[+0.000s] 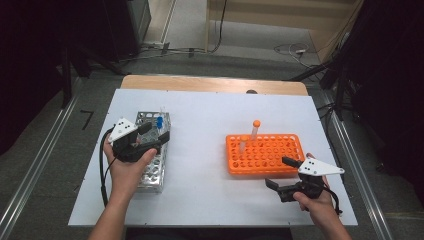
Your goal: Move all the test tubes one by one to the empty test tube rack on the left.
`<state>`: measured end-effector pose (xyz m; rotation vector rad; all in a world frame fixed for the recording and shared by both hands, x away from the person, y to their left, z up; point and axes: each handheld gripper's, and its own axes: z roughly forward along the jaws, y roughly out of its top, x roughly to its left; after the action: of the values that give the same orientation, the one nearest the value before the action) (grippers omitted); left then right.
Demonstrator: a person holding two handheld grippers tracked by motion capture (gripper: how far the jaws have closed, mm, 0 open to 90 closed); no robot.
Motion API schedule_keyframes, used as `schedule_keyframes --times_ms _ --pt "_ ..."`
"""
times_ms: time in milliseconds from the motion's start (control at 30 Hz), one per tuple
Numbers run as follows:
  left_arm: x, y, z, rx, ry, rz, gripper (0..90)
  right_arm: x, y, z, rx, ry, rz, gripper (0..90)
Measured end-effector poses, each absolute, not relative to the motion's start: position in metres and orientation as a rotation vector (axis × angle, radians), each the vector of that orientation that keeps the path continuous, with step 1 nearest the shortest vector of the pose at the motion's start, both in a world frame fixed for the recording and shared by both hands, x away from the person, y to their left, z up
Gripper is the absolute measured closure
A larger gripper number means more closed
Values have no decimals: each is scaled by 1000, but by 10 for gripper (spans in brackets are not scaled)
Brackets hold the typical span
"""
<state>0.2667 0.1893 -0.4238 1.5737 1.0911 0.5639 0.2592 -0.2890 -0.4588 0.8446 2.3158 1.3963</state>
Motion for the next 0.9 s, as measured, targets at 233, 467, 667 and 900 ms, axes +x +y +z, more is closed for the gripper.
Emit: schedule_keyframes --times_ms 233,467,667,900 --pt "253 179 -423 1600 1044 512 100 262 -280 -455 855 2306 1405 16" --pt "245 165 -429 1633 1000 459 46 267 -271 -450 871 2296 1390 17" --pt "240 154 -431 1648 967 431 17 275 -263 -448 889 2294 1389 19" --pt "239 148 -434 1655 952 398 0 286 -252 -447 895 2303 1391 22"
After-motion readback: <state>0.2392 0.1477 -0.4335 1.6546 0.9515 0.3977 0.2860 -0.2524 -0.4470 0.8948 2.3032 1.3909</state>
